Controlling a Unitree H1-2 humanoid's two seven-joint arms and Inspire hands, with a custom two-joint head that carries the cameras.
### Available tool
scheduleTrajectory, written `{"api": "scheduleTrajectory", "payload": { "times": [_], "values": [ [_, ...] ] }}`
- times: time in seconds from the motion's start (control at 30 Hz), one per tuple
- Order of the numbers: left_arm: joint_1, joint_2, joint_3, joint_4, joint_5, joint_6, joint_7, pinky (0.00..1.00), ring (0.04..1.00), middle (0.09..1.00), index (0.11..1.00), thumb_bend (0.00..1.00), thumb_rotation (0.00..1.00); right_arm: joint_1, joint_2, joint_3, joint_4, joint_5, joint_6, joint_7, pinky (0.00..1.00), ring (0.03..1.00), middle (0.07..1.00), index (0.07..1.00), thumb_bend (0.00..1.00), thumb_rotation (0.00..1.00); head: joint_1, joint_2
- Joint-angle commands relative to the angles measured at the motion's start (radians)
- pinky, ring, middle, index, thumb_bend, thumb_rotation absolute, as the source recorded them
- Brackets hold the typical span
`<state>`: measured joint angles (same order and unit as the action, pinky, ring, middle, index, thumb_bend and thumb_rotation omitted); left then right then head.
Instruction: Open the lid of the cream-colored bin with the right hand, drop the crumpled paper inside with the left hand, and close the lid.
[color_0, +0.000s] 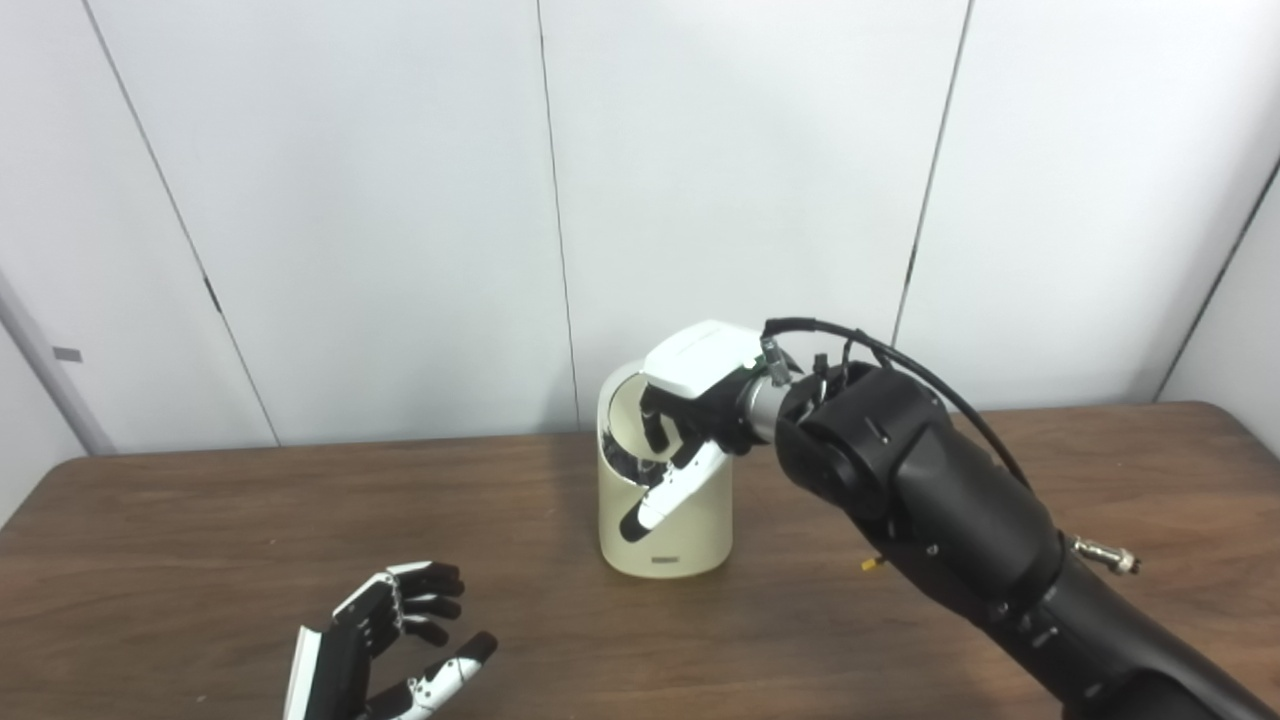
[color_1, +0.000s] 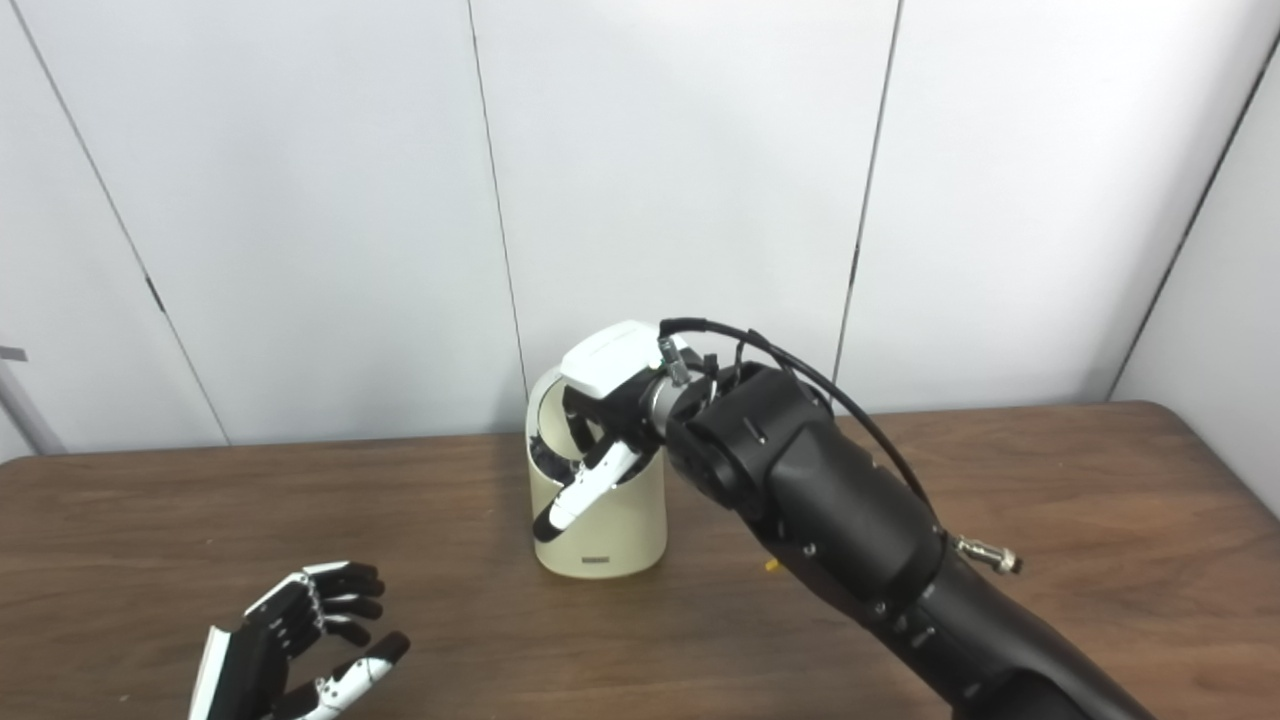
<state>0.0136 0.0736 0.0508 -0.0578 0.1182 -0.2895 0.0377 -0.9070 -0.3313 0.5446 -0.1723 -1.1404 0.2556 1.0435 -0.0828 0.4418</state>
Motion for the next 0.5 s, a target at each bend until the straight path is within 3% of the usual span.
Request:
{"api": "scheduleTrajectory", "payload": {
  "times": [0.0, 0.07, 0.1, 0.17, 0.47],
  "values": [
    [-0.023, 0.01, 0.004, -0.02, 0.003, -0.019, 0.006, 0.46, 0.574, 0.622, 0.628, 0.75, 0.14, 0.047, -0.018, 0.0, 0.003, 0.024, 0.007, 0.075, 0.4, 0.55, 0.601, 0.675, 0.98, 0.86, -0.001, -0.001],
    [-0.024, 0.012, 0.005, -0.016, 0.011, -0.023, 0.008, 0.46, 0.573, 0.622, 0.629, 0.75, 0.14, 0.044, -0.022, -0.026, -0.044, 0.029, 0.019, 0.081, 0.48, 0.632, 0.662, 0.748, 0.99, 0.87, -0.002, -0.002],
    [-0.024, 0.013, 0.005, -0.015, 0.012, -0.024, 0.009, 0.46, 0.573, 0.622, 0.628, 0.75, 0.13, 0.043, -0.022, -0.044, -0.066, 0.037, 0.028, 0.082, 0.57, 0.715, 0.732, 0.797, 1.0, 0.88, -0.002, -0.003],
    [-0.024, 0.014, 0.005, -0.015, 0.012, -0.024, 0.009, 0.46, 0.573, 0.621, 0.627, 0.75, 0.13, 0.042, -0.021, -0.076, -0.099, 0.047, 0.041, 0.085, 0.66, 0.778, 0.782, 0.78, 1.0, 0.86, -0.003, -0.002],
    [-0.025, 0.019, 0.006, -0.008, 0.005, -0.028, 0.005, 0.47, 0.577, 0.625, 0.631, 0.74, 0.11, 0.007, -0.049, -0.174, -0.214, 0.065, 0.045, 0.123, 0.76, 0.807, 0.798, 0.763, 0.96, 0.86, -0.008, -0.008]
  ]
}}
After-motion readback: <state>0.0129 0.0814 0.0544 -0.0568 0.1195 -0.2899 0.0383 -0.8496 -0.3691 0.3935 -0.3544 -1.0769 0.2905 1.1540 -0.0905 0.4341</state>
